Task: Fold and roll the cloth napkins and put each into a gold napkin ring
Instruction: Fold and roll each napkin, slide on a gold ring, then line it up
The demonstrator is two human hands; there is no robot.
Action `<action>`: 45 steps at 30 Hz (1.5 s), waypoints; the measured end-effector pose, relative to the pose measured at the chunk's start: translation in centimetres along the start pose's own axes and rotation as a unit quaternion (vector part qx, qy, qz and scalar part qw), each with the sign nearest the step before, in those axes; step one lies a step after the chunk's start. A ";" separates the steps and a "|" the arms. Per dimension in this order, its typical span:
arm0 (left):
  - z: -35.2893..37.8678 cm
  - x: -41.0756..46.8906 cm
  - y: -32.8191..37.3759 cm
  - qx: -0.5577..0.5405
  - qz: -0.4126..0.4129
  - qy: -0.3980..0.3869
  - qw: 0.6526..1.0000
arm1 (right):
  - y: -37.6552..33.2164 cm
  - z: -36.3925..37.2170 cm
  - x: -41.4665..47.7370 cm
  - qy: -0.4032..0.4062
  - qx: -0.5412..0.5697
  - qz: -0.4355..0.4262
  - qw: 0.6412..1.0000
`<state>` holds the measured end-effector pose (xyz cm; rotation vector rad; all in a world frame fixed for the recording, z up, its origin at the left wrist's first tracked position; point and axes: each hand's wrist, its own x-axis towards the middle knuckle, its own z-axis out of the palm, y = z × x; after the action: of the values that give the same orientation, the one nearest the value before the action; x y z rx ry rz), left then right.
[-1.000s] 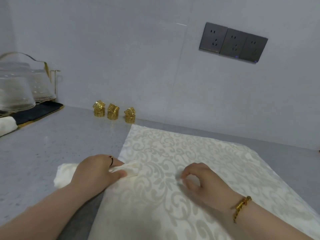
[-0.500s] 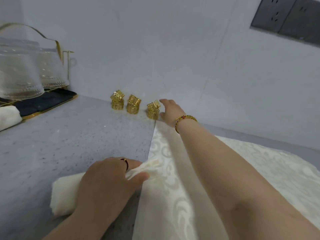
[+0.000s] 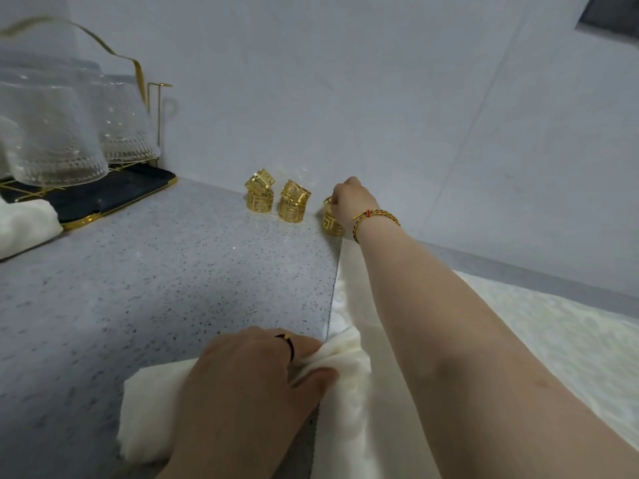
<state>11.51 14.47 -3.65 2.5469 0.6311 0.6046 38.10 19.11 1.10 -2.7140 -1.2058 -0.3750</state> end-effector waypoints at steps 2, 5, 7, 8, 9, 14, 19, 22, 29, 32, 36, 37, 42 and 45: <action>0.2 -0.3 0.1 -0.010 0.011 0.001 1.000 | 0.2 -0.1 -0.1 0.012 -0.005 -0.001 1.000; -0.1 -0.9 0.1 -0.018 0.030 0.071 0.997 | 0.5 -1.0 -0.8 0.033 0.033 0.001 0.999; 0.5 -0.8 -0.3 -0.043 0.044 0.103 0.993 | 0.8 -2.1 -1.9 0.068 0.098 0.001 0.993; 0.4 -0.7 -0.1 -0.038 0.050 0.101 0.993 | 0.8 -2.7 -2.9 0.086 0.140 0.002 0.986; 0.4 -0.5 -0.2 -0.014 0.054 0.083 0.995 | 0.8 -3.2 -4.0 0.099 0.176 0.007 0.979; 0.0 -0.8 0.1 -0.025 0.040 0.068 0.997 | 2.4 -4.8 -12.5 0.075 0.223 0.008 0.972; -0.3 -1.1 0.4 -0.064 0.033 0.017 0.997 | 4.0 -6.7 -22.7 0.027 0.272 0.033 0.961; -0.5 -1.4 1.1 -0.046 0.014 0.016 0.999 | 4.5 -7.8 -27.7 0.026 0.305 0.063 0.950; -0.6 -3.8 4.0 -0.057 0.026 0.035 0.997 | 4.8 -7.2 -33.8 -0.008 0.304 0.069 0.950; -0.8 -3.9 4.4 -0.058 0.001 0.013 0.998 | 4.8 -7.1 -34.3 0.001 0.309 0.076 0.948; -0.9 -3.8 5.1 -0.103 -0.054 -0.016 0.993 | 5.0 -7.5 -34.3 -0.019 0.261 0.083 0.961; -0.7 -3.8 5.6 -0.120 -0.063 -0.023 0.991 | 5.0 -7.6 -34.4 -0.018 0.242 0.086 0.966; 0.8 -4.4 7.5 -0.194 -0.088 0.040 0.976 | 5.2 -7.8 -34.7 0.002 0.338 0.143 0.930; 1.5 -5.3 8.3 -0.235 -0.062 0.072 0.967 | 5.3 -8.4 -34.7 -0.005 0.537 0.217 0.815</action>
<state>10.73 4.65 -2.20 2.0220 0.6057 0.7947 18.21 -10.98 -0.94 -1.8424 -0.4668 0.3149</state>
